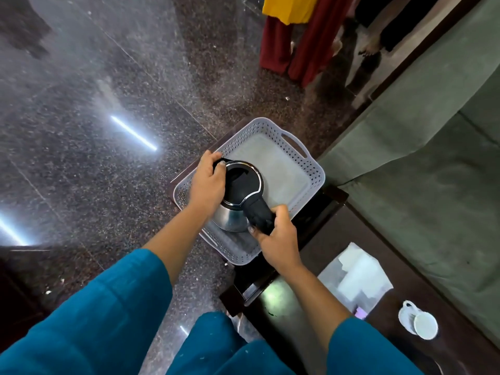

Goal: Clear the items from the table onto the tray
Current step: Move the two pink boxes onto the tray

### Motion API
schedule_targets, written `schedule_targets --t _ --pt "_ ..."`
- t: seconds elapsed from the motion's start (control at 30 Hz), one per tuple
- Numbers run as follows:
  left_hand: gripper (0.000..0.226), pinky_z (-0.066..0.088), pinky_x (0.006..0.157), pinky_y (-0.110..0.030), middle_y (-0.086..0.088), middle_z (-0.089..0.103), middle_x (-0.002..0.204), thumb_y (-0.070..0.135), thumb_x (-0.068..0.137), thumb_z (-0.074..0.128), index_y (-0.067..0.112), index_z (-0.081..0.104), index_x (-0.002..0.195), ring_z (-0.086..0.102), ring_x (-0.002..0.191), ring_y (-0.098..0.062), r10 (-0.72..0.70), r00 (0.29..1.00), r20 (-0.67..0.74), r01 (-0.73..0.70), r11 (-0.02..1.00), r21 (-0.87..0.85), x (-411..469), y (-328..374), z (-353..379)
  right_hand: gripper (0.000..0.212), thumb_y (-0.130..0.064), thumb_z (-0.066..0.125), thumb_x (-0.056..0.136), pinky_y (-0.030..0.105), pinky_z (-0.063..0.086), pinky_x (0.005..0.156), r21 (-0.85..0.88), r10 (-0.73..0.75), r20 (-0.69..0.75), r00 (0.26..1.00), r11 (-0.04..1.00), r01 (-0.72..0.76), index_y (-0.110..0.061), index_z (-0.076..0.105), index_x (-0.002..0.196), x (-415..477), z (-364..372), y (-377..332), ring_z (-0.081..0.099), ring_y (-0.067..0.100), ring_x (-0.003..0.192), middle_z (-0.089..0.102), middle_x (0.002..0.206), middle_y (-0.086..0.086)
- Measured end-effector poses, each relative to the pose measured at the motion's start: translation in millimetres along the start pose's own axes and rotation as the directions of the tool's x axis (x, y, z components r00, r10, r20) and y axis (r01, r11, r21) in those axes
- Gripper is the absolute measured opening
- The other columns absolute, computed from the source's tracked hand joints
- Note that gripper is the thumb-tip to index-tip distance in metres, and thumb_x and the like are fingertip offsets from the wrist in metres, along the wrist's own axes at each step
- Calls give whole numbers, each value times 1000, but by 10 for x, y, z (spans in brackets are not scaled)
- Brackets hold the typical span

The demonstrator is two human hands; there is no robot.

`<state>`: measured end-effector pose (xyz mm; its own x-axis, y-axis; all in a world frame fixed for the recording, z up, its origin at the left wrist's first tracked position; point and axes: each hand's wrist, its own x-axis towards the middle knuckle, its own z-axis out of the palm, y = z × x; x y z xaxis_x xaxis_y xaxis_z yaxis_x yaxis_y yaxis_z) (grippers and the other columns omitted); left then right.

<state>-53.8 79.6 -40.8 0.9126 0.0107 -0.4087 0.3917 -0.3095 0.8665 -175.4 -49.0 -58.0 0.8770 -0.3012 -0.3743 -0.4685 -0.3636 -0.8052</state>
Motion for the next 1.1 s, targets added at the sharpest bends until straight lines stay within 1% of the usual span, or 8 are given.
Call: schedule_targets --t 0.1,0.23,0.43,0.6,0.73,0.9,1.0,1.1 --pt "35 16 105 -22 -8 23 155 27 97 37 17 52 127 22 143 -18 58 996 -66 -46 984 171 -74 42 41 42 -24 75 69 31 46 59 -58 0 54 999 998 3 -26 35 84 30 -36 -37 55 19 71 54 74 -8" --pt "45 16 114 -35 -13 14 157 30 97 37 12 37 138 15 145 -25 131 990 -57 -102 928 359 -294 88 121 42 -43 71 63 48 49 78 -179 7 126 992 984 16 -33 36 86 35 -143 -105 57 27 88 56 82 -6" --pt "60 1 117 -48 -10 17 157 35 90 50 12 29 142 4 146 -30 359 931 68 -305 664 683 -767 193 450 73 -47 72 62 42 42 97 -167 -62 64 996 983 72 -22 41 123 -185 -429 -62 42 24 118 49 125 1" --pt "59 4 118 -42 -10 14 157 28 92 49 11 27 143 4 147 -26 346 880 326 -473 693 543 -1335 321 1093 59 -30 68 63 34 40 91 -144 -125 -5 992 982 123 -11 46 114 -543 -928 139 50 29 111 57 115 9" --pt "53 15 116 -30 -6 21 156 25 93 47 15 30 143 13 145 -18 323 822 469 -531 732 426 -1832 313 1576 42 -22 66 62 26 31 75 -141 -83 -85 993 988 71 -19 43 96 -974 -1441 450 51 29 99 56 100 4" --pt "46 17 103 -9 -2 32 152 14 93 48 16 41 138 28 139 -12 291 700 652 -590 751 298 -2509 231 2145 49 -15 69 64 33 46 80 -49 -14 -174 985 999 5 -17 45 107 -1595 -1958 914 54 22 102 59 106 2" --pt "41 28 106 -18 -3 45 144 10 93 46 15 46 134 42 131 -15 256 637 727 -612 741 275 -2903 123 2489 73 -19 76 62 29 51 81 15 77 -189 979 997 -75 -17 39 125 -1943 -2202 1262 56 18 105 58 117 2" --pt "40 34 110 -35 -6 51 138 10 92 47 12 46 133 46 128 -19 183 588 788 -594 759 267 -3227 -30 2770 67 -15 72 65 33 51 85 78 117 -226 967 992 -101 -19 41 124 -2251 -2395 1601 57 18 106 59 116 0"
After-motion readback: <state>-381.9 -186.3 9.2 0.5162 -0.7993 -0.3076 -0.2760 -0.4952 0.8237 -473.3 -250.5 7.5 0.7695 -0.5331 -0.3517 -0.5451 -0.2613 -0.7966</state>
